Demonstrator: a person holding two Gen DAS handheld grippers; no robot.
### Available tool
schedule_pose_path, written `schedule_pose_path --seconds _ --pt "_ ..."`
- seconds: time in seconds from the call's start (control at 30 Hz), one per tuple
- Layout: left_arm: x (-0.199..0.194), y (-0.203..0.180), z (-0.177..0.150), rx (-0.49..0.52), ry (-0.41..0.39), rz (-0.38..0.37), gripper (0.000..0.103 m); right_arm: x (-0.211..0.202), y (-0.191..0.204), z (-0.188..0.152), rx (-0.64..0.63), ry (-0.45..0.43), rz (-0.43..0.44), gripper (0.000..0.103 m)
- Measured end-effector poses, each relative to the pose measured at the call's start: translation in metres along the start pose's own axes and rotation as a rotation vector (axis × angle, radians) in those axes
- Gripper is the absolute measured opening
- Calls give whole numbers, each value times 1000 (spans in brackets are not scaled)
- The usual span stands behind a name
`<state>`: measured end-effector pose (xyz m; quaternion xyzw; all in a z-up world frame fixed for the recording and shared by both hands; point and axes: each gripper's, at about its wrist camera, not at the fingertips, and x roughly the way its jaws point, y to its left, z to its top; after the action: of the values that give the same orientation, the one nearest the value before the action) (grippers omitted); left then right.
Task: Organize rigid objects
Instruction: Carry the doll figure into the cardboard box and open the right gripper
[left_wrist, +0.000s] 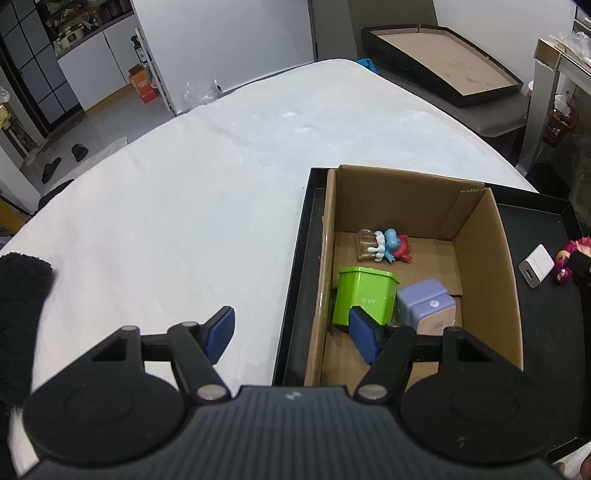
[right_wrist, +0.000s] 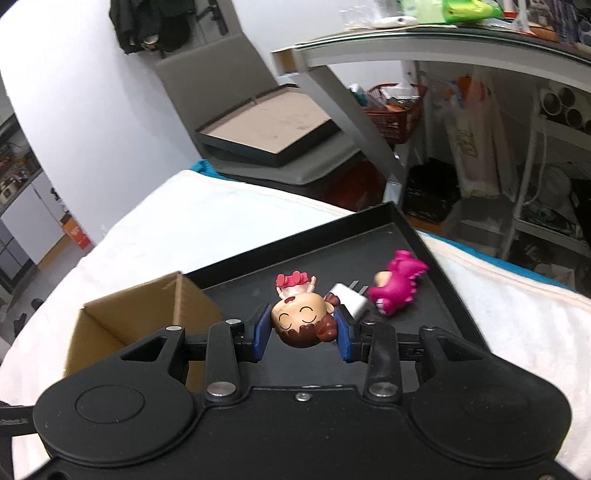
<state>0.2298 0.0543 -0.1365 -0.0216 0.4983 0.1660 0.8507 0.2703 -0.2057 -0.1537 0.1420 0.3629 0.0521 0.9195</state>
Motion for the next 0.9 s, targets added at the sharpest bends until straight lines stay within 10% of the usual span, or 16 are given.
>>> schedule_pose_path --seconds 0.77,0.9 --pt "34 7 -4 -53 41 -163 62 -12 77 -7 -184 -97 183 36" --pt "43 9 -8 -66 67 -198 30 -7 90 -11 -226 -87 199 36"
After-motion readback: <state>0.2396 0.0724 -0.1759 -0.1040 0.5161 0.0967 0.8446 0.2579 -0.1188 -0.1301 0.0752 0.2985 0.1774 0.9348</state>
